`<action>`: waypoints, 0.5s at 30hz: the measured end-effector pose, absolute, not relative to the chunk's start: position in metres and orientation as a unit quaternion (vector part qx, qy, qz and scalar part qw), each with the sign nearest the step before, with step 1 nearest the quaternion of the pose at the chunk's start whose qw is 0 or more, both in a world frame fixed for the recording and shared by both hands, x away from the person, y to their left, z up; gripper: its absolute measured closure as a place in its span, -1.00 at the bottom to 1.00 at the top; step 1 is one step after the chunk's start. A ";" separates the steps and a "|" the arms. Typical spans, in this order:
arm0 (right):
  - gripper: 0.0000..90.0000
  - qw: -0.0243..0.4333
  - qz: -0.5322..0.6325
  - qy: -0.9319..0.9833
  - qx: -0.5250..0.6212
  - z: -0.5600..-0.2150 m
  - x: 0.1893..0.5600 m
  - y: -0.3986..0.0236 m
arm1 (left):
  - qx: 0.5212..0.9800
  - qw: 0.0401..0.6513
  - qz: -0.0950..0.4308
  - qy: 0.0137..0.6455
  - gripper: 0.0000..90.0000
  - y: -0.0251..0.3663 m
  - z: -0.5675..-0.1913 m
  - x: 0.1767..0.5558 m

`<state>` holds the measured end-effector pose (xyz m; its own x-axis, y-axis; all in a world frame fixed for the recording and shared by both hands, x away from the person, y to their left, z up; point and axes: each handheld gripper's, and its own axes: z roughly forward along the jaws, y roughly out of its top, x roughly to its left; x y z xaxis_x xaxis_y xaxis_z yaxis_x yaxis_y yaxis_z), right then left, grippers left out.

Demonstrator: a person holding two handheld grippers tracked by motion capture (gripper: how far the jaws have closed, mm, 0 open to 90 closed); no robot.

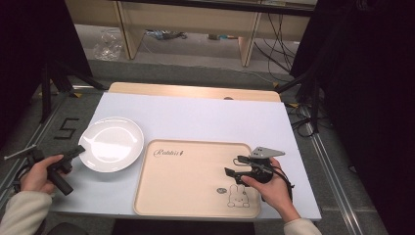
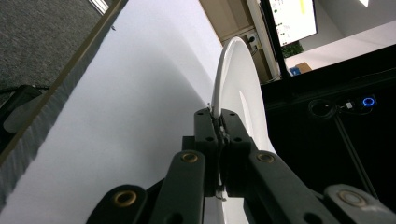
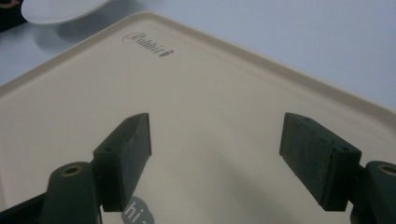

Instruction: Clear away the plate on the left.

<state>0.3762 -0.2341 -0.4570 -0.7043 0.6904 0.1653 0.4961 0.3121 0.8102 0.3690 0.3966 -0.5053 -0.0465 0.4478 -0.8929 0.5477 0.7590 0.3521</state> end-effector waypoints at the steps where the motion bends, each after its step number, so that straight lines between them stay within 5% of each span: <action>1: -0.43 0.107 0.455 0.803 0.369 -0.457 0.376 -0.234 | 0.345 0.598 -0.042 0.722 0.93 0.397 -0.505 0.369; 15: -0.43 0.103 0.462 0.800 0.368 -0.458 0.377 -0.234 | 0.337 0.607 -0.046 0.718 0.93 0.393 -0.503 0.368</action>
